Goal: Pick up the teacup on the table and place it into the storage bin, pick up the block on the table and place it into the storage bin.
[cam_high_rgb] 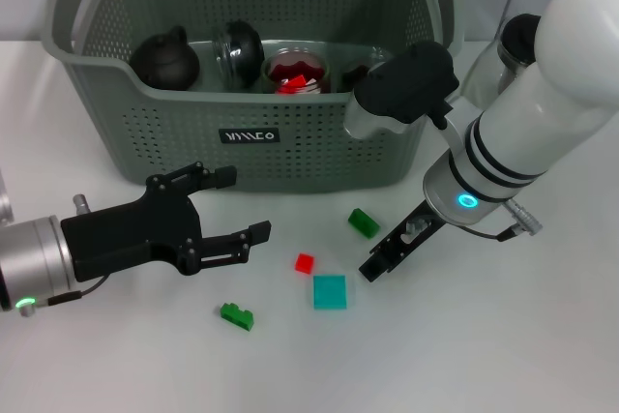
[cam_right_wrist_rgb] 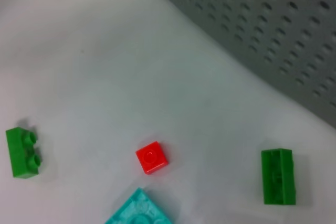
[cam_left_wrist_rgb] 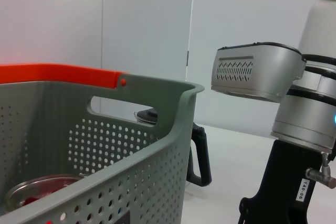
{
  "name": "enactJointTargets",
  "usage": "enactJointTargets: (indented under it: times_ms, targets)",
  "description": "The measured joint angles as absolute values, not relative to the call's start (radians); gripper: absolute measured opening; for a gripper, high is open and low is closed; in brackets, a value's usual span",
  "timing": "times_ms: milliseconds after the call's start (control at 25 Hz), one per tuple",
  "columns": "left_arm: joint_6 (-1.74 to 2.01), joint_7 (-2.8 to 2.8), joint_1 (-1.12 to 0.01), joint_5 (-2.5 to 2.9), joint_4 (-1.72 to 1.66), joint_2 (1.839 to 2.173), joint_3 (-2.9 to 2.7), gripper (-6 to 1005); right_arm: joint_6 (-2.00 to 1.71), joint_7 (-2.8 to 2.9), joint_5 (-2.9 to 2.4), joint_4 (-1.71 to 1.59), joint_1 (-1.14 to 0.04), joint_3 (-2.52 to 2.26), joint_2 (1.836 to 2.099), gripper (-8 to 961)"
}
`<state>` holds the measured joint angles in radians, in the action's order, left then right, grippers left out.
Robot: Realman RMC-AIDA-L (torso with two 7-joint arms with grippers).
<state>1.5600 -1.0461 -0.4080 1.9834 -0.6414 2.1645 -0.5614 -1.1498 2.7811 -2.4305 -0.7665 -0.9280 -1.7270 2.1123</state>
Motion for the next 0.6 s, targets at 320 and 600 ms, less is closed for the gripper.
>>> enactJointTargets:
  times_ms: [320, 600]
  targets:
    - [1.560, -1.046, -0.407, 1.983, -0.629, 2.163, -0.555, 843, -1.146, 2.781, -2.429, -0.765, -0.928, -1.733, 2.112, 578]
    - [1.560, -1.045, -0.403, 1.983, -0.629, 2.161, -0.551, 843, -1.185, 2.781, -2.430, -0.849, -0.899, -1.731, 2.104, 438]
